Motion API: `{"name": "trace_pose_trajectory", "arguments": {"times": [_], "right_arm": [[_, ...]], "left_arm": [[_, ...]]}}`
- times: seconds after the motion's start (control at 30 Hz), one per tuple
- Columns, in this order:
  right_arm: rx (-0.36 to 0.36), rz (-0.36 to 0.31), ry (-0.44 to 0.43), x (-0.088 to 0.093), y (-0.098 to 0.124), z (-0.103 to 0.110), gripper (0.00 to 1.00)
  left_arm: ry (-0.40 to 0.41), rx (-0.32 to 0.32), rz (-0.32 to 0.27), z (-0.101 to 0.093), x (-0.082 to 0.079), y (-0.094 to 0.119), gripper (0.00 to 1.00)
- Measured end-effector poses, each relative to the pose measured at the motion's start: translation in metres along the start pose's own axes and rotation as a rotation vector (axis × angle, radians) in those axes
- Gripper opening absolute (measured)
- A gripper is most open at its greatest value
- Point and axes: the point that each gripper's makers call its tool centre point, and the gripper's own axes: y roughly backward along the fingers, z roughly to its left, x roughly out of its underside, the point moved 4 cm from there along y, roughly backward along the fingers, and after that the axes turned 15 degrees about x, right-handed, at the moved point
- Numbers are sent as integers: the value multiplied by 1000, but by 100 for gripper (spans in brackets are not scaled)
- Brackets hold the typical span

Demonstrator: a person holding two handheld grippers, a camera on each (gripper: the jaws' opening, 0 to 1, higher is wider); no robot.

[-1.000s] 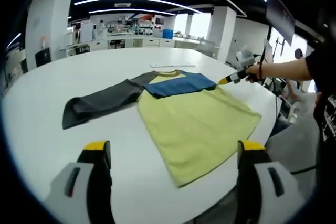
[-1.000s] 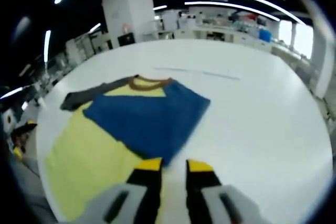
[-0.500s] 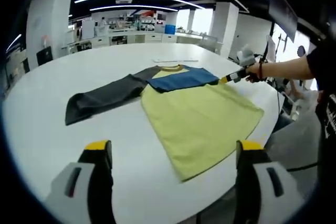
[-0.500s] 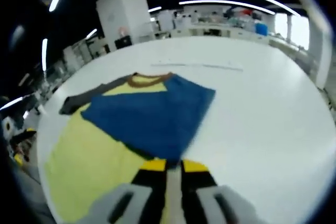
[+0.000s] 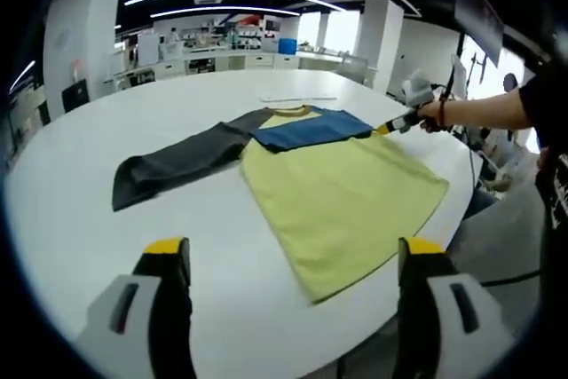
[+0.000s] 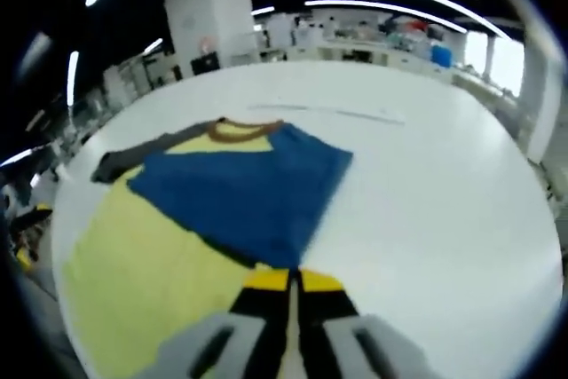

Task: Fold the garment on the visible template until the final outline fits inside the template.

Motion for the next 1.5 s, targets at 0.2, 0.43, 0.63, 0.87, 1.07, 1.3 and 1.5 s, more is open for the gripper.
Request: {"name": "trace_pose_trajectory", "arguments": {"times": [0.2, 0.43, 0.63, 0.87, 1.07, 1.3, 1.5], "right_arm": [[52, -7, 100, -2, -6, -12, 0], [94, -20, 211, -5, -4, -18, 0], [90, -9, 120, -6, 0, -16, 0], [44, 60, -181, -2, 8, -13, 6], [23, 59, -208, -3, 1, -11, 9], [23, 67, -191, 2, -5, -7, 0], [64, 60, -97, 5, 0, -11, 0]], "left_arm": [[-4, 1, -2, 1, -2, -1, 95], [-2, -3, 4, 2, 1, 0, 95], [0, -7, 8, 2, 2, 1, 95], [0, -13, 5, 5, 2, 3, 95], [-1, -14, 4, 7, 2, 4, 95], [-7, -23, 16, 8, 4, 6, 94], [-2, -33, 15, 9, 4, 6, 94]]}}
